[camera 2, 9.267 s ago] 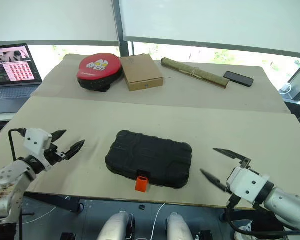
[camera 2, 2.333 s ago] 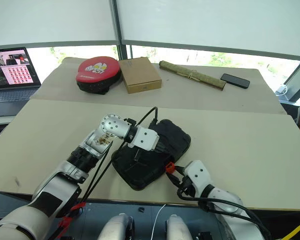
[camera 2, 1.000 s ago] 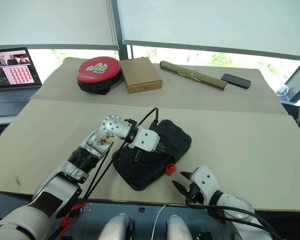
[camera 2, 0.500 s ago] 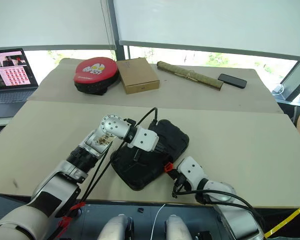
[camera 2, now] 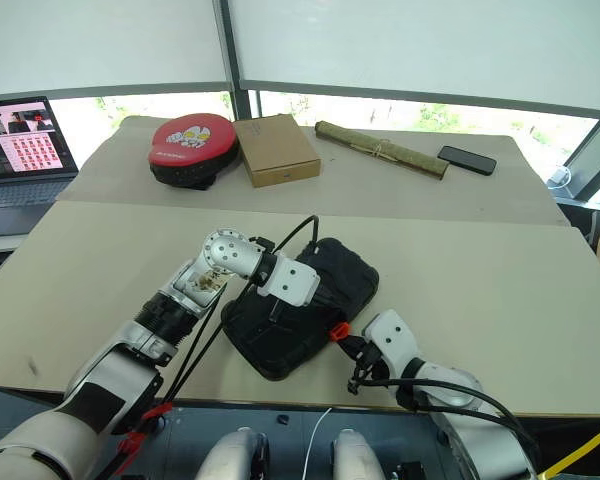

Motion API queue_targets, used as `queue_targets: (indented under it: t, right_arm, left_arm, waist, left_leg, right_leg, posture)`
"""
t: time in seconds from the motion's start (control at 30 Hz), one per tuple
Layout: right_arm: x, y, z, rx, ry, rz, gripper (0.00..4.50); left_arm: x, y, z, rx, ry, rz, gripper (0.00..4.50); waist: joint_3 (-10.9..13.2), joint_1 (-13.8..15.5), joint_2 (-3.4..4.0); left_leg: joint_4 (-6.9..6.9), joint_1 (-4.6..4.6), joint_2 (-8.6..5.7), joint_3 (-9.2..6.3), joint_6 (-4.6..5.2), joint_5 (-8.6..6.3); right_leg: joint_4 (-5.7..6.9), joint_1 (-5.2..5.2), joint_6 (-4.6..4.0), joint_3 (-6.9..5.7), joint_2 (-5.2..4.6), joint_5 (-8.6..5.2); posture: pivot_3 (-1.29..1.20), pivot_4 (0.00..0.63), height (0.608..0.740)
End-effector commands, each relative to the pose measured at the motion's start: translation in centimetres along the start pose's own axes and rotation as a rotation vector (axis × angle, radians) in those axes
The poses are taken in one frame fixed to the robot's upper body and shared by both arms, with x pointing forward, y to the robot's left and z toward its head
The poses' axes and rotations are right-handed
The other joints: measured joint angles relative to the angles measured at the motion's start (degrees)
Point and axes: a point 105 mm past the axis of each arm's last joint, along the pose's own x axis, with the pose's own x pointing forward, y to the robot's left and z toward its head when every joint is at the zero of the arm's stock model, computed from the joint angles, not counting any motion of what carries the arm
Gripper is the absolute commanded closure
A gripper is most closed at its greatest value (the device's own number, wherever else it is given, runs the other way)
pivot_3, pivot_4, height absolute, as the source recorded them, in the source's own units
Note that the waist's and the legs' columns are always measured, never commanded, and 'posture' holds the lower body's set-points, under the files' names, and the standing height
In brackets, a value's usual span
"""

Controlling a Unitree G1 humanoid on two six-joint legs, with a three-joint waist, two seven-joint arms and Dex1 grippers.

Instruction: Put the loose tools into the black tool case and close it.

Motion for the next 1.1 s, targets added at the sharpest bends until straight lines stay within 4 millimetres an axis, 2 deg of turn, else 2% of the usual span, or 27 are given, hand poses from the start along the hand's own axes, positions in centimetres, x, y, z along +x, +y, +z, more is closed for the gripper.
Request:
queue_targets:
  t: [0.03, 0.27, 0.57, 0.7, 0.8, 0.83, 0.9, 0.93, 1.0, 1.03, 1.1]
  right_arm:
    - [-0.8, 0.8, 4.7, -0.103, -0.18, 0.031, 4.47]
    - [-1.3, 0.6, 4.7, -0.12, -0.166, 0.06, 4.47]
    - [-1.1, 0.3, 4.7, -0.145, -0.162, 0.075, 4.47]
    - [-1.7, -0.3, 4.3, -0.19, -0.118, 0.059, 4.47]
    - [-3.8, -1.4, 4.3, -0.175, -0.085, 0.065, 4.47]
    - [-4.8, -1.8, 4.2, -0.175, -0.066, 0.088, 3.9]
    - [-5.9, -2.0, 4.2, -0.177, -0.047, 0.118, 3.43]
    - [-6.8, -2.3, 4.4, -0.18, -0.038, 0.142, 2.97]
    - [-9.1, -3.0, 5.3, -0.173, -0.019, 0.216, 2.33]
    - [-10.1, -3.3, 5.8, -0.158, -0.013, 0.251, 1.92]
    - [-11.6, -3.6, 6.5, -0.105, -0.004, 0.31, 1.3]
  left_arm:
    - [1.9, -3.6, -2.8, -0.09, 0.081, -0.134, 4.5]
    - [1.6, -3.5, -3.2, -0.095, 0.094, -0.122, 4.5]
    - [1.5, -3.5, -3.3, -0.103, 0.099, -0.105, 4.5]
    - [0.6, -3.2, -3.4, -0.164, 0.086, -0.058, 4.5]
    - [-2.2, -2.9, -3.7, -0.317, 0.056, 0.015, 4.5]
    - [-4.0, -2.9, -3.8, -0.379, 0.044, 0.047, 3.95]
    - [-5.7, -3.0, -3.6, -0.435, 0.032, 0.075, 3.48]
    - [-7.3, -3.3, -3.5, -0.488, 0.022, 0.088, 3.0]
    - [-12.2, -4.9, -2.3, -0.643, -0.024, 0.087, 2.38]
    - [-14.2, -5.8, -1.4, -0.704, -0.043, 0.077, 1.88]
    - [-16.8, -7.1, -0.2, -0.778, -0.042, 0.085, 1.17]
  waist:
    - [0.0, 0.0, 0.0]
    - [0.0, 0.0, 0.02]
    - [-0.1, 0.0, 0.17]
    - [-0.2, 0.1, 0.23]
    - [-0.1, -0.1, 0.25]
    - [-0.1, -0.3, 0.25]
    - [-0.1, -0.8, 0.16]
    - [-0.1, -1.0, 0.13]
    - [0.2, -1.6, 0.31]
    - [0.3, -1.9, 0.38]
    - [0.5, -2.1, 0.14]
  left_leg:
    - [0.0, 0.0, 0.0, 0.0, 0.0, 0.0]
    - [0.0, 0.01, 0.0, -0.01, 0.0, 0.0]
    - [-0.01, 0.08, 0.01, -0.01, 0.0, 0.0]
    - [-0.01, 0.07, 0.0, -0.01, 0.0, 0.0]
    - [-0.11, 0.05, -0.01, 0.01, 0.0, 0.0]
    - [-0.18, 0.04, -0.01, 0.03, 0.0, 0.0]
    - [-0.44, 0.06, -0.02, 0.06, 0.01, 0.01]
    - [-0.55, 0.09, 0.01, 0.01, 0.01, 0.01]
    - [-0.75, 0.15, 0.03, -0.06, 0.01, 0.01]
    - [-0.88, 0.08, 0.04, -0.01, 0.01, 0.01]
    - [-1.03, 0.01, 0.06, -0.02, 0.01, 0.01]
  right_leg:
    - [0.0, 0.0, 0.0, 0.0, 0.01, 0.0]
    - [0.0, 0.01, 0.0, 0.0, 0.0, 0.0]
    - [-0.05, 0.08, 0.0, 0.0, 0.01, 0.0]
    - [-0.07, 0.07, 0.01, 0.0, -0.02, -0.01]
    - [-0.11, 0.03, 0.01, 0.01, -0.02, -0.01]
    - [-0.11, -0.01, 0.01, 0.04, -0.02, -0.01]
    - [-0.11, -0.1, 0.04, 0.09, 0.0, 0.01]
    - [-0.11, -0.11, 0.18, 0.08, 0.09, 0.09]
    - [-0.09, -0.13, 0.19, 0.03, 0.19, 0.07]
    - [0.0, -0.33, 0.15, 0.14, 0.18, 0.02]
    - [0.1, -0.59, -0.05, 0.17, 0.24, -0.01]
  posture:
    - [0.0, 0.15, 0.74]
    - [0.0, 0.15, 0.74]
    - [0.0, 0.15, 0.74]
    - [0.0, 0.15, 0.74]
    - [0.0, 0.15, 0.74]
    - [0.0, 0.15, 0.74]
    - [0.0, 0.15, 0.74]
    - [0.0, 0.15, 0.74]
    - [0.0, 0.15, 0.74]
    - [0.0, 0.15, 0.74]
    - [0.0, 0.15, 0.74]
